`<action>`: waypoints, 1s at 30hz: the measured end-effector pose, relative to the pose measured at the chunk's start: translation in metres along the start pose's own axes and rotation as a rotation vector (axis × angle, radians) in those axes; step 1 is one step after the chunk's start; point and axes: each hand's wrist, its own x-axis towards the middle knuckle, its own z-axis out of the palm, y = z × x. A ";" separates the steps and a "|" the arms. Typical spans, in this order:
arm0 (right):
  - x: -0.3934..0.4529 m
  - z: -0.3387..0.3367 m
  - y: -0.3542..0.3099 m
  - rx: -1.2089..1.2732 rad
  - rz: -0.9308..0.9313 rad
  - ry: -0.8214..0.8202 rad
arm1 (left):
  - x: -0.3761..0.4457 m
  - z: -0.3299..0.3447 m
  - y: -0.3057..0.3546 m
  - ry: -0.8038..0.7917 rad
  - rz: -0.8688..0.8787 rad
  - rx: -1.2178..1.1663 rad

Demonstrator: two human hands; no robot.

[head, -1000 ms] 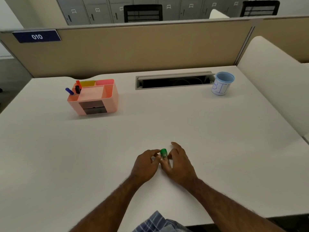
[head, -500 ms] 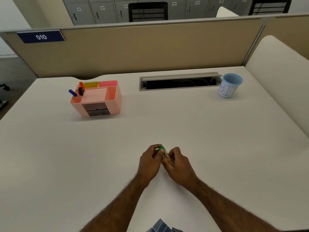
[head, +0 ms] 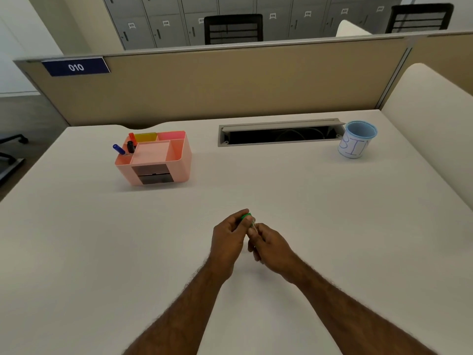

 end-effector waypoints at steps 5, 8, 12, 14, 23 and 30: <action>-0.001 0.008 -0.008 0.077 -0.010 0.045 | -0.001 0.001 0.008 0.060 0.014 -0.053; -0.003 0.011 -0.010 0.065 -0.011 0.081 | -0.002 0.001 0.011 0.073 -0.001 -0.105; -0.005 0.013 -0.009 0.056 0.003 0.108 | -0.001 0.004 0.009 0.069 -0.020 -0.143; -0.007 0.013 -0.008 0.034 -0.001 0.131 | 0.000 0.006 0.007 0.089 0.017 -0.090; -0.015 0.006 0.001 0.107 0.007 0.131 | 0.014 0.009 0.017 0.118 0.054 -0.191; 0.003 -0.028 -0.002 0.281 -0.013 0.251 | 0.030 0.009 0.011 0.090 0.068 0.071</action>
